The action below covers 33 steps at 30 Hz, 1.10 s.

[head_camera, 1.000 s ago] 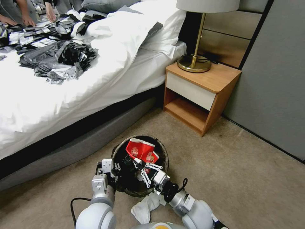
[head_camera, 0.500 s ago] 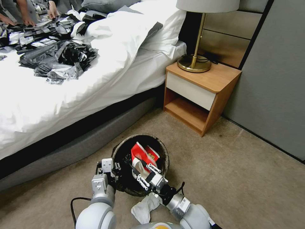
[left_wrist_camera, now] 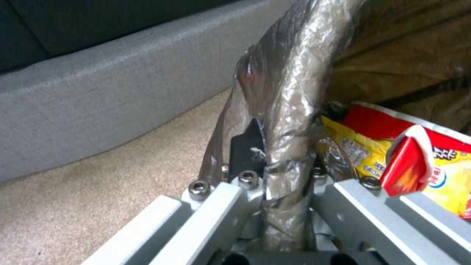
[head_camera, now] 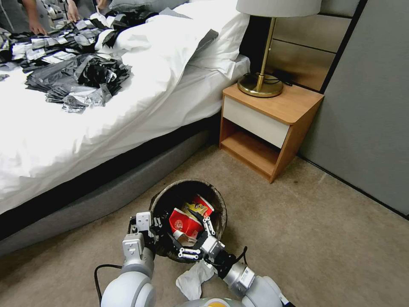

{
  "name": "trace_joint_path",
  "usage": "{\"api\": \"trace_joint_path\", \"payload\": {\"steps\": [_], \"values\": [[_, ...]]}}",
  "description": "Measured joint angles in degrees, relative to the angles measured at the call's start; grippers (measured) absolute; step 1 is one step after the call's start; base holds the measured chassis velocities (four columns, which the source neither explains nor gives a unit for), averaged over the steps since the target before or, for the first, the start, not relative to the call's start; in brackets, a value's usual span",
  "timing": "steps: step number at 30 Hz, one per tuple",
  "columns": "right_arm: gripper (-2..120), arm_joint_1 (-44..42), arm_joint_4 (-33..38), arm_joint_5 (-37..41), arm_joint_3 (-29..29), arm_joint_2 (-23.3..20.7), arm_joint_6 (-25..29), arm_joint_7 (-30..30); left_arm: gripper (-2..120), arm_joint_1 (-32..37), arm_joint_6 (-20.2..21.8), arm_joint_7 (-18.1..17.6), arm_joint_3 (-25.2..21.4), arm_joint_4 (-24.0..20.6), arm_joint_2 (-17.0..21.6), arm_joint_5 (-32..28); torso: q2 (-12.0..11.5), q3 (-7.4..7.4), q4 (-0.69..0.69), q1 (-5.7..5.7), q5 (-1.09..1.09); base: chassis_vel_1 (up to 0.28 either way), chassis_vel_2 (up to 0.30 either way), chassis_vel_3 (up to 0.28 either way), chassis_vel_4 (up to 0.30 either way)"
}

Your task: Pick up the trash bin, then pick up the garbage from the floor and place it into the trash bin.

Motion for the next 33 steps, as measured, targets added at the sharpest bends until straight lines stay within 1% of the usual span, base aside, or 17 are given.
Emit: {"api": "trace_joint_path", "payload": {"steps": [5, 6, 9, 10, 12, 13, 14, 17, 18, 21, 22, 24, 33], "values": [[100, -0.2, 4.8, -2.1, 2.3, 0.4, 1.1, 2.7, 0, -0.1, 0.0, 0.0, 0.0, 0.5, 0.2, 0.0, 0.0, 0.00, 0.00, 0.00, 0.00, 0.000, 0.000, 0.000, 0.000], [100, -0.2, 4.8, -2.1, 2.3, 0.4, 1.1, 2.7, 0, -0.1, 0.0, 0.0, 0.0, 0.5, 0.2, 0.0, 0.0, 0.00, 0.00, 0.00, 0.00, 0.000, 0.000, 0.000, 0.000], [100, -1.0, 9.0, -4.1, 5.3, 1.2, 1.5, 5.9, 0, -0.2, 0.0, 0.0, -0.3, 0.7, 0.4, 0.0, 0.0, 0.00, 0.00, 0.00, 0.00, 0.000, 0.000, 0.000, 0.000], [100, -1.0, 9.0, -4.1, 5.3, 1.2, 1.5, 5.9, 0, -0.2, 0.0, 0.0, -0.3, 0.7, 0.4, 0.0, 0.0, 0.00, 0.00, 0.00, 0.00, 0.000, 0.000, 0.000, 0.000], [100, -1.8, 11.2, -4.7, 6.5, 1.6, 1.5, 8.4, 0, -0.2, 0.0, 0.0, -0.5, 0.8, 0.5, -0.2, 0.0, 0.00, 0.01, 0.00, 0.00, 0.000, 0.000, 0.000, 0.000], [100, -2.9, 13.6, -4.9, 8.0, 2.1, 1.5, 11.2, 0, -0.3, 0.0, 0.0, -0.7, 0.8, 0.6, -0.3, 0.0, 0.00, 0.00, 0.00, -0.01, 0.000, 0.000, 0.000, 0.000], [100, -2.9, 13.6, -4.9, 8.0, 2.1, 1.5, 11.2, 0, -0.3, 0.0, 0.0, -0.7, 0.8, 0.6, -0.3, 0.0, 0.00, 0.00, 0.00, -0.01, 0.000, 0.000, 0.000, 0.000], [100, -5.9, 16.2, -5.0, 10.4, 2.9, 2.0, 15.2, 0, -0.5, 0.0, 0.0, -1.0, 0.9, 0.8, -0.8, 0.0, 0.00, 0.00, 0.00, -0.01, 0.000, 0.000, 0.000, 0.000], [100, -5.9, 16.2, -5.0, 10.4, 2.9, 2.0, 15.2, 0, -0.5, 0.0, 0.0, -1.0, 0.9, 0.8, -0.8, 0.0, 0.00, 0.00, 0.00, -0.01, 0.000, 0.000, 0.000, 0.000], [100, -9.0, 16.5, -5.0, 13.1, 3.1, 3.9, 16.7, 0, -0.5, 0.0, 0.0, -1.3, 0.9, 1.1, -1.1, 0.0, 0.00, -0.01, 0.00, 0.01, 0.000, 0.000, 0.000, 0.000], [100, -9.0, 16.5, -5.0, 13.1, 3.1, 3.9, 16.7, 0, -0.5, 0.0, 0.0, -1.3, 0.9, 1.1, -1.1, 0.0, 0.00, -0.01, 0.00, 0.01, 0.000, 0.000, 0.000, 0.000], [100, -10.9, 16.1, -4.6, 15.1, 2.9, 5.2, 16.9, 0, -0.4, 0.0, 0.0, -1.6, 0.8, 1.2, -1.3, 0.0, 0.00, 0.00, 0.00, 0.00, 0.000, 0.000, 0.000, 0.000], [100, -12.3, 13.8, -3.6, 17.5, 2.8, 6.2, 18.1, 0, 0.0, -0.1, -0.2, -2.1, 0.0, 1.3, -2.3, 0.0, 0.00, 0.00, 0.00, 0.00, 0.000, 0.000, 0.000, 0.000]]}}
